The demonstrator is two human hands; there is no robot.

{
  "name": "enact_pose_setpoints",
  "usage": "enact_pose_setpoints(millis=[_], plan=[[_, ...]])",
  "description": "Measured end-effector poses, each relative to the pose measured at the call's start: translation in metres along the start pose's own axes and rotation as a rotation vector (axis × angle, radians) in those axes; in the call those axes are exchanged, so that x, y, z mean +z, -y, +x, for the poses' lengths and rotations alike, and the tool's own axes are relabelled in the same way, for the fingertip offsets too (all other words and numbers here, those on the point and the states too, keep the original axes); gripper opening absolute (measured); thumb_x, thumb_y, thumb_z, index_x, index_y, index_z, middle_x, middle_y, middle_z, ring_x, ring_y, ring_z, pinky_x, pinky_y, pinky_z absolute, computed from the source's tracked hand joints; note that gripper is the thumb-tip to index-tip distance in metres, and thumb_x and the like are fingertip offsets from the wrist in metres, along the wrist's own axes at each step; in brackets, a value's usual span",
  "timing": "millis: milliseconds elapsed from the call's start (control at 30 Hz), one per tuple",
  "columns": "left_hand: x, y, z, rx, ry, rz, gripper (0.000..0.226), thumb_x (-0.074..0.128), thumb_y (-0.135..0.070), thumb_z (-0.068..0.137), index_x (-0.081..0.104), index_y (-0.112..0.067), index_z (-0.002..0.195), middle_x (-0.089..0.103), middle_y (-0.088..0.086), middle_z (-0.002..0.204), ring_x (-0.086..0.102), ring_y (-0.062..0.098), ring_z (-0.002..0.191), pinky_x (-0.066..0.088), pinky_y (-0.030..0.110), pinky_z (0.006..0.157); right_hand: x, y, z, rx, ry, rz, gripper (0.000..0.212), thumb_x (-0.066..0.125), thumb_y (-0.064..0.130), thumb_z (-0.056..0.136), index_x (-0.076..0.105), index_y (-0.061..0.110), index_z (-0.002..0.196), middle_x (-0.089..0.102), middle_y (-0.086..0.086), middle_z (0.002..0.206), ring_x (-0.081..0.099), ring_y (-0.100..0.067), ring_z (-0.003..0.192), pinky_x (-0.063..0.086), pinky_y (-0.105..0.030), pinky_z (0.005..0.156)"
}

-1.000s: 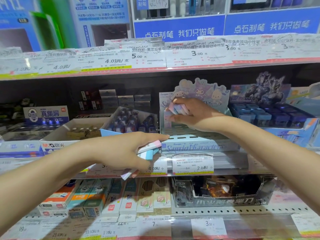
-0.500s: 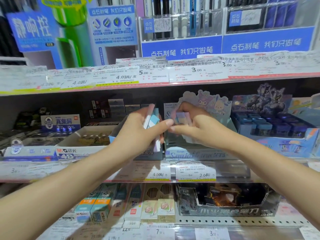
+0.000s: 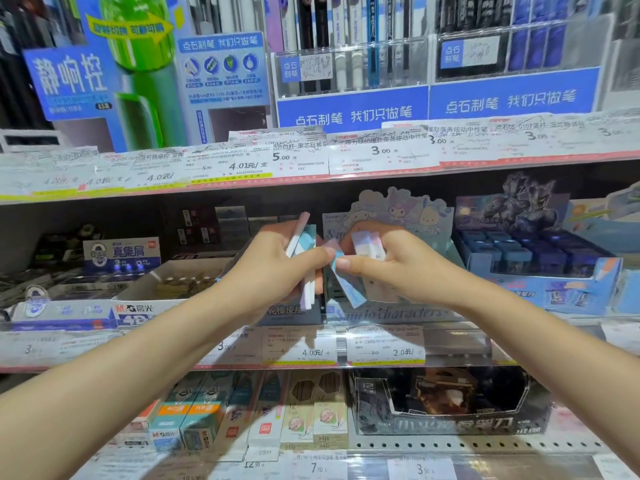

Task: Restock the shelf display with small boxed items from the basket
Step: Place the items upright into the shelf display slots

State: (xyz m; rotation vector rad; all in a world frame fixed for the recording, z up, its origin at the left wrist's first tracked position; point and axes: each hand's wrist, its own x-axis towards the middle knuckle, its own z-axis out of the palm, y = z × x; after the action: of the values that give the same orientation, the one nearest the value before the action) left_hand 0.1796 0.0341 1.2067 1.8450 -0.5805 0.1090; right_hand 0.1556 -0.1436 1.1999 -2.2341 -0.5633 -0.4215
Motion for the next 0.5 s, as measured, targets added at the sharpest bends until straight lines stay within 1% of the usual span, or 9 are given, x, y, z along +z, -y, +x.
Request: enact_pose_setpoints(millis=[33, 100, 167, 200, 233, 300, 367, 433, 500], plan=[[-0.002, -0.001, 0.001, -0.017, 0.019, -0.001, 0.027, 0.065, -0.018, 0.084, 0.058, -0.001, 0.063, 0.052, 0.008, 0.046, 0.046, 0.02, 0.045, 0.028, 0.022, 0.045, -0.002, 0.0, 0.0, 0.002, 0.009, -0.004, 0.046, 0.061, 0.034, 0.085, 0.043, 0.002, 0.057, 0.027, 0.01, 0.043, 0.026, -0.008, 0.041, 0.019, -0.019, 0.044], [-0.003, -0.004, 0.001, -0.03, 0.077, 0.01, 0.024, 0.065, -0.018, 0.084, 0.059, 0.001, 0.071, 0.05, 0.016, 0.055, 0.042, 0.016, 0.04, 0.026, 0.023, 0.043, -0.005, 0.002, -0.001, -0.017, 0.034, -0.023, 0.032, 0.061, 0.032, 0.086, 0.056, 0.006, 0.068, 0.047, 0.011, 0.046, 0.042, -0.006, 0.043, 0.032, -0.014, 0.047], [-0.003, -0.005, 0.002, -0.039, 0.112, 0.016, 0.022, 0.065, -0.019, 0.084, 0.062, -0.001, 0.071, 0.05, 0.017, 0.058, 0.04, 0.013, 0.036, 0.024, 0.022, 0.042, -0.005, 0.003, 0.0, -0.055, 0.062, -0.033, 0.023, 0.061, 0.033, 0.086, 0.062, 0.011, 0.094, 0.071, 0.007, 0.081, 0.064, -0.01, 0.073, 0.052, -0.026, 0.07], [-0.003, -0.004, 0.002, -0.048, 0.111, 0.016, 0.023, 0.065, -0.019, 0.084, 0.065, -0.005, 0.066, 0.05, 0.014, 0.055, 0.04, 0.01, 0.034, 0.024, 0.021, 0.04, -0.005, 0.003, 0.001, -0.061, 0.072, -0.037, 0.025, 0.06, 0.032, 0.087, 0.06, 0.017, 0.107, 0.07, 0.003, 0.102, 0.064, -0.013, 0.093, 0.051, -0.027, 0.084], [-0.003, -0.002, 0.003, -0.055, 0.099, 0.017, 0.027, 0.065, -0.018, 0.084, 0.067, -0.012, 0.058, 0.05, 0.008, 0.05, 0.038, 0.009, 0.033, 0.024, 0.019, 0.039, -0.007, 0.002, 0.002, -0.07, 0.074, -0.029, 0.027, 0.059, 0.029, 0.088, 0.057, 0.023, 0.113, 0.065, 0.006, 0.114, 0.059, -0.007, 0.105, 0.045, -0.02, 0.092], [-0.006, 0.001, 0.003, -0.049, 0.08, 0.012, 0.027, 0.064, -0.017, 0.086, 0.07, -0.019, 0.06, 0.049, 0.0, 0.043, 0.035, 0.008, 0.032, 0.024, 0.015, 0.036, -0.01, 0.001, 0.005, -0.085, 0.041, -0.018, 0.026, 0.06, 0.021, 0.087, 0.056, 0.028, 0.112, 0.058, 0.016, 0.118, 0.052, 0.003, 0.11, 0.036, -0.009, 0.093], [-0.012, 0.005, 0.002, -0.035, 0.114, 0.06, 0.01, 0.06, -0.011, 0.087, 0.07, -0.011, 0.087, 0.054, 0.002, 0.043, 0.039, 0.008, 0.031, 0.026, 0.013, 0.034, -0.013, -0.004, 0.01, -0.061, -0.047, -0.019, 0.021, 0.061, 0.016, 0.085, 0.059, 0.023, 0.106, 0.059, 0.011, 0.112, 0.053, -0.002, 0.106, 0.036, -0.008, 0.089], [-0.018, 0.01, -0.002, -0.044, 0.21, 0.176, 0.013, 0.058, -0.008, 0.088, 0.064, -0.004, 0.099, 0.059, 0.005, 0.046, 0.045, 0.011, 0.034, 0.031, 0.015, 0.035, -0.014, -0.007, 0.015, -0.034, -0.129, -0.039, 0.02, 0.061, 0.017, 0.085, 0.058, 0.022, 0.104, 0.059, 0.008, 0.111, 0.052, -0.007, 0.105, 0.034, -0.003, 0.083], [-0.021, 0.013, -0.009, -0.018, 0.347, 0.29, 0.024, 0.056, -0.006, 0.088, 0.06, -0.025, 0.104, 0.062, 0.006, 0.049, 0.053, 0.02, 0.043, 0.038, 0.018, 0.041, -0.012, -0.011, 0.021, -0.019, -0.18, -0.108, 0.022, 0.061, 0.022, 0.086, 0.056, 0.026, 0.106, 0.057, 0.007, 0.113, 0.052, -0.011, 0.106, 0.037, -0.011, 0.082]])
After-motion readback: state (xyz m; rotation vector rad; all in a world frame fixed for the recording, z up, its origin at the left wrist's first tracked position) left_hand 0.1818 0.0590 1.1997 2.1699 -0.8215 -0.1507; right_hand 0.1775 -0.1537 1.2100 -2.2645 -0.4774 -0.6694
